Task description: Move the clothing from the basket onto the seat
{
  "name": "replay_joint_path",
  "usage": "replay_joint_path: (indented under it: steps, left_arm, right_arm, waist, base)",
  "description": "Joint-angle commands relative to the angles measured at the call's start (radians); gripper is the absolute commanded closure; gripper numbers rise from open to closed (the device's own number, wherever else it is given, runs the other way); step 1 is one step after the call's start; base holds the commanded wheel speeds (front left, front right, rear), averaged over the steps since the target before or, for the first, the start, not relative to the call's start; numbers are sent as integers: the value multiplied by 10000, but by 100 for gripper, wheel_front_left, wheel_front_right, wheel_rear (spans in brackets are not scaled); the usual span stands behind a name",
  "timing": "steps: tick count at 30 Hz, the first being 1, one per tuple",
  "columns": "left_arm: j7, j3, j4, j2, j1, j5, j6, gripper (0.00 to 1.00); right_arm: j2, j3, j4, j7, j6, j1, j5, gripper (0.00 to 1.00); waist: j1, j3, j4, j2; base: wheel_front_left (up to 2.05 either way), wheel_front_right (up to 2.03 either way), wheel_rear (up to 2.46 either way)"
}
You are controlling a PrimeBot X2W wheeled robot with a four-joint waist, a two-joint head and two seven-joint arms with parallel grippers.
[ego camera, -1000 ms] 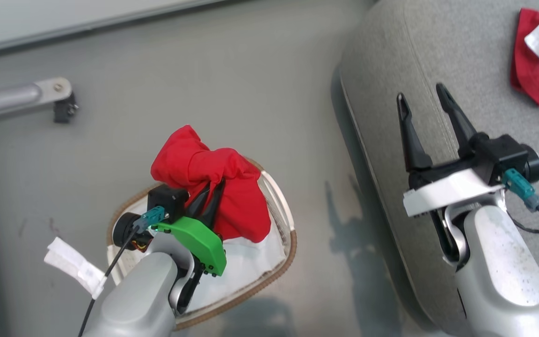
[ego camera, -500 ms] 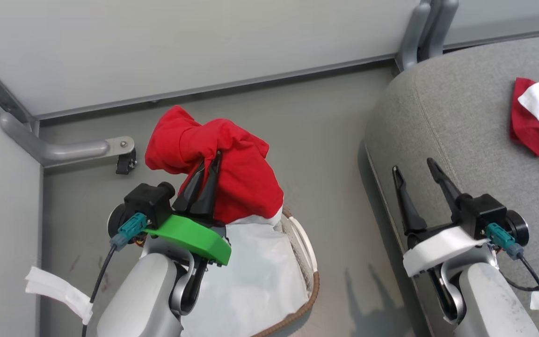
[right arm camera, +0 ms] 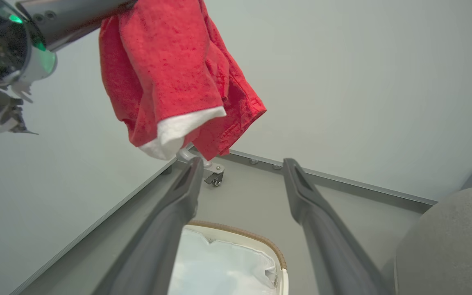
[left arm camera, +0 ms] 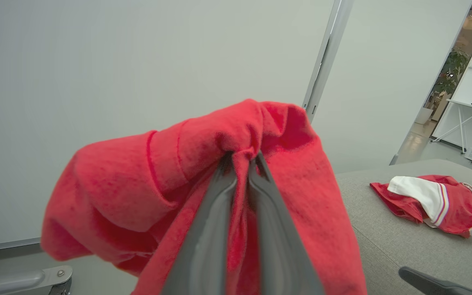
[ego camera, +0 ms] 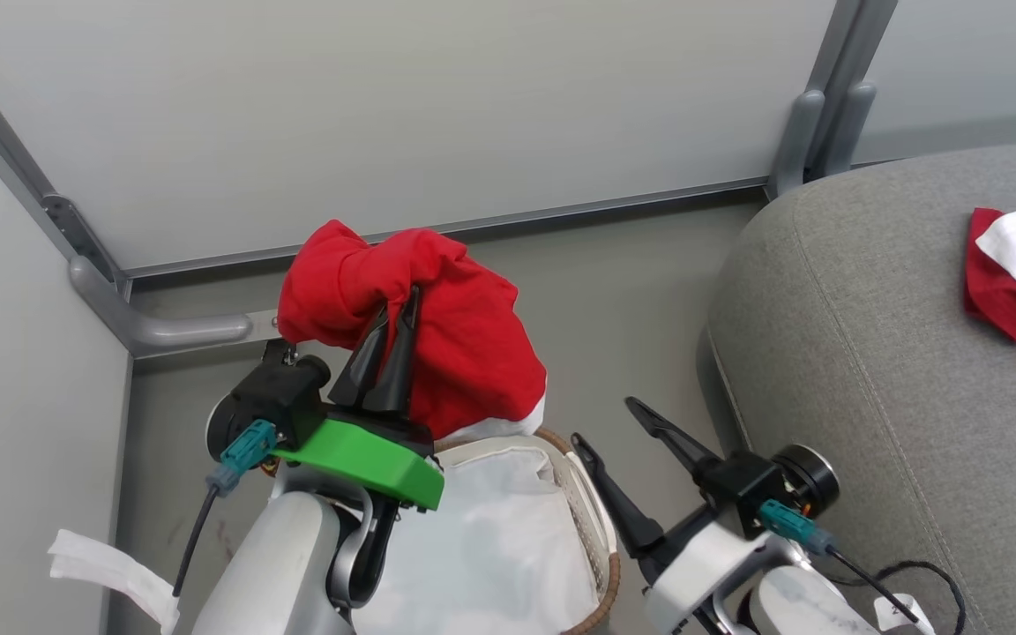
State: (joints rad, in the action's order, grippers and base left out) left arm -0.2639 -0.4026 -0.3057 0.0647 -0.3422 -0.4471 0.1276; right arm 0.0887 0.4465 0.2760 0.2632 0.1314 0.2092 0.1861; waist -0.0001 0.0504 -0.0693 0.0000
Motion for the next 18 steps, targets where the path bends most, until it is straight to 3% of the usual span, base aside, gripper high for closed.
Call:
replay_joint_path:
  steps: [1, 7, 13, 14, 15, 18]
  left_arm:
    - [-6, -29, 24, -33, 158, 29, 38, 100]
    - [-6, -400, 9, -80, 123, -62, 44, 100]
    - [-6, -954, 35, -105, -74, -260, 37, 100]
    - [-6, -1083, 44, -112, -123, -305, 38, 100]
    - [-8, -1179, 47, -115, -177, -352, 38, 100]
    - [-7, -1343, 23, -120, -264, -455, 37, 100]
  right_arm:
    - [101, 332, -82, 23, -14, 355, 125, 0]
    - [-47, 1373, 190, 23, -14, 1577, 471, 0]
    - [-289, 1442, 1400, 21, -14, 2427, 447, 0]
    - [-327, 1433, 1643, 21, -14, 2524, 567, 24]
    - [-344, 1510, 1833, 23, -14, 2617, 627, 99]
    - [-356, 1649, 1965, 23, -14, 2724, 1035, 100]
  waist:
    - [1, 15, 44, 0]
    - [1, 100, 285, 0]
    - [1, 196, 669, 0]
    - [1, 215, 757, 0]
    - [1, 231, 833, 0]
    - [1, 291, 978, 0]
  base:
    - [0, 0, 0]
    - [0, 0, 0]
    - [0, 0, 0]
    - [0, 0, 0]
    - [0, 0, 0]
    - [0, 0, 0]
